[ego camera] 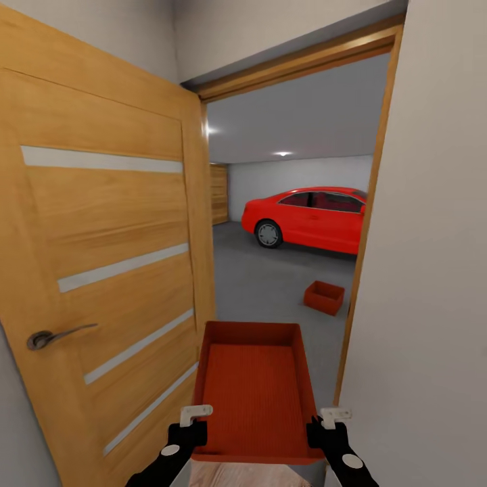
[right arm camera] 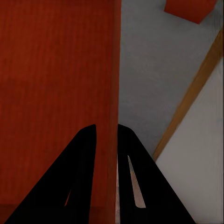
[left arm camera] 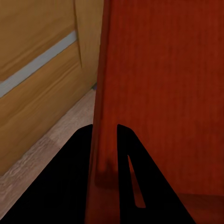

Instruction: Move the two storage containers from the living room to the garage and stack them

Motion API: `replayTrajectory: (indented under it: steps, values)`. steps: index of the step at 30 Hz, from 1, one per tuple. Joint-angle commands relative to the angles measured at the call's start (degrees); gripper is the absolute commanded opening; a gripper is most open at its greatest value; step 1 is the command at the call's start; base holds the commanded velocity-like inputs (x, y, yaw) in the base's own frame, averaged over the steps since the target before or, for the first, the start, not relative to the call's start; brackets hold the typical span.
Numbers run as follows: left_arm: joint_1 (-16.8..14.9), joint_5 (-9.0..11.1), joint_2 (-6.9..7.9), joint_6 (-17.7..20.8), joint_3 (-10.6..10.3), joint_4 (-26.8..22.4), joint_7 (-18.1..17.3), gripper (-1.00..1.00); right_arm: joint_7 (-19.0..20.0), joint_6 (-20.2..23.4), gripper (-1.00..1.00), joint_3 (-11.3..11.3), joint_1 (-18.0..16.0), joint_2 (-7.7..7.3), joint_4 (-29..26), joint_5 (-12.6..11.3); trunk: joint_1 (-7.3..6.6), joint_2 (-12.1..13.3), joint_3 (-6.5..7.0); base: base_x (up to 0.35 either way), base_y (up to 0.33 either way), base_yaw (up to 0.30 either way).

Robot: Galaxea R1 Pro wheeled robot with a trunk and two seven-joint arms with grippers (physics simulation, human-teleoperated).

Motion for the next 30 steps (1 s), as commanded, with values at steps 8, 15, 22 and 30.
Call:
replayTrajectory:
  steps: [8, 15, 22, 30]
  values:
    - [-0.11, -0.16, -0.05, -0.14, 0.79, -2.13, -0.01, -1.00, 0.17, -0.16, -1.00, 1.35, 0.04, -0.01, 0.15, 0.66, 0.02, -0.05, 0.11, 0.000, 0.000, -0.186]
    - [-0.11, -0.16, -0.05, -0.15, 0.79, -2.13, -0.01, -1.00, 0.17, -0.16, -1.00, 1.35, 0.04, 0.00, 0.15, 0.65, 0.02, -0.05, 0.11, 0.000, 0.000, -0.045]
    - [-0.08, -0.16, -0.11, -0.15, 0.79, -2.13, -0.01, -1.00, 0.17, -0.16, -1.00, 1.35, 0.04, 0.01, 0.15, 0.66, 0.02, -0.05, 0.11, 0.003, 0.007, -0.061]
    - [-0.09, -0.16, -0.13, -0.15, 0.79, -2.13, -0.01, -1.00, 0.17, -0.17, -1.00, 1.35, 0.04, 0.01, 0.15, 0.64, 0.02, -0.05, 0.11, 0.150, 0.218, -0.001]
